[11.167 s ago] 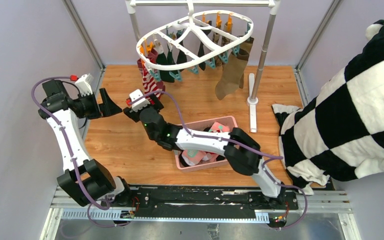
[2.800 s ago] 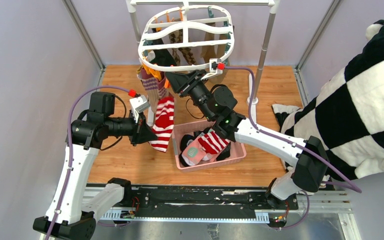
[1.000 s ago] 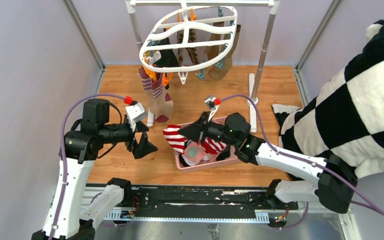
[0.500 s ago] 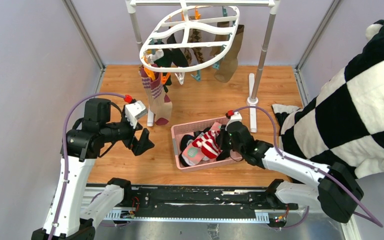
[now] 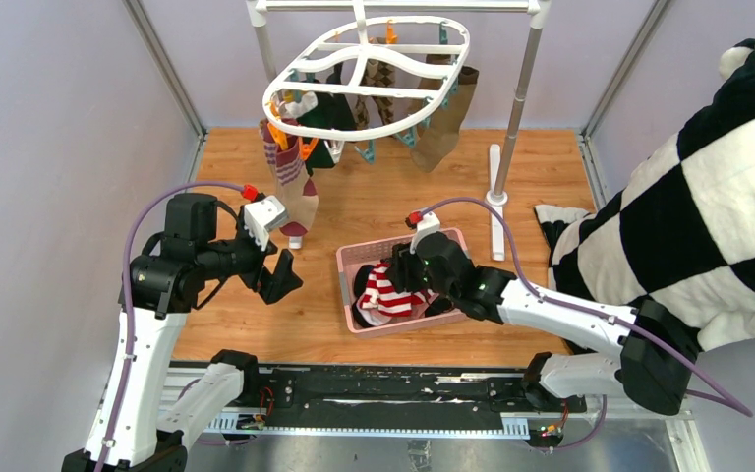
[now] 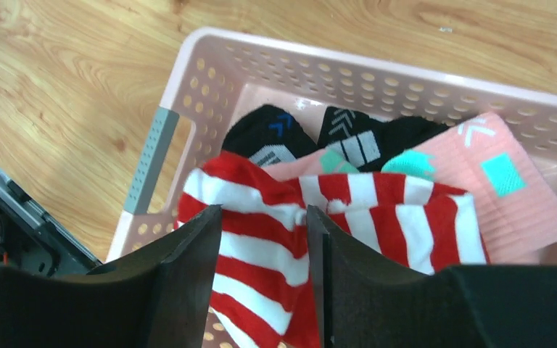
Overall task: Remove the socks clipped to the hanger
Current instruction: Place the sock in the bin, then remove the sock from the hanger.
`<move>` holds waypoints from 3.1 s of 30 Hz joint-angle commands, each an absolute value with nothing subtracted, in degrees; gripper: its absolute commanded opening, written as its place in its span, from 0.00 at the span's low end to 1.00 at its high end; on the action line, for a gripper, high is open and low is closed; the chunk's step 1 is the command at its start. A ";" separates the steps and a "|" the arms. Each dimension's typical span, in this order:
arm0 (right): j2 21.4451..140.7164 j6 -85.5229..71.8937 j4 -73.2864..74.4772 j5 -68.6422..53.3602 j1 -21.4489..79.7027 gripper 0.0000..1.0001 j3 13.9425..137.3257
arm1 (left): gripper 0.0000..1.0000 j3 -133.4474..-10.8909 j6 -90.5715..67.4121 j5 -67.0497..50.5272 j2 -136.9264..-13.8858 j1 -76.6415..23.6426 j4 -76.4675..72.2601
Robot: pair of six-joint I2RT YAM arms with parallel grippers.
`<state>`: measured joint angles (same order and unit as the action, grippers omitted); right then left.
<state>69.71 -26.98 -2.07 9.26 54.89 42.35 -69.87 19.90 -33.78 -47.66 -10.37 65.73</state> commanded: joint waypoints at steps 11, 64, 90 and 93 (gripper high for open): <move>70.49 -33.52 -8.86 -14.54 49.45 0.42 44.30 | 1.00 -69.77 19.39 -32.02 -47.20 -10.63 64.78; 130.44 13.50 -35.63 33.73 61.38 0.98 105.29 | 1.00 -75.81 26.45 -44.24 -61.82 28.07 66.48; 105.22 3.90 -47.40 12.47 65.26 0.04 78.06 | 1.00 -76.15 31.28 -50.50 -55.24 29.18 71.36; 99.18 -0.65 -47.90 8.34 65.73 0.05 70.72 | 1.00 -76.65 30.55 -52.08 -54.25 28.37 72.12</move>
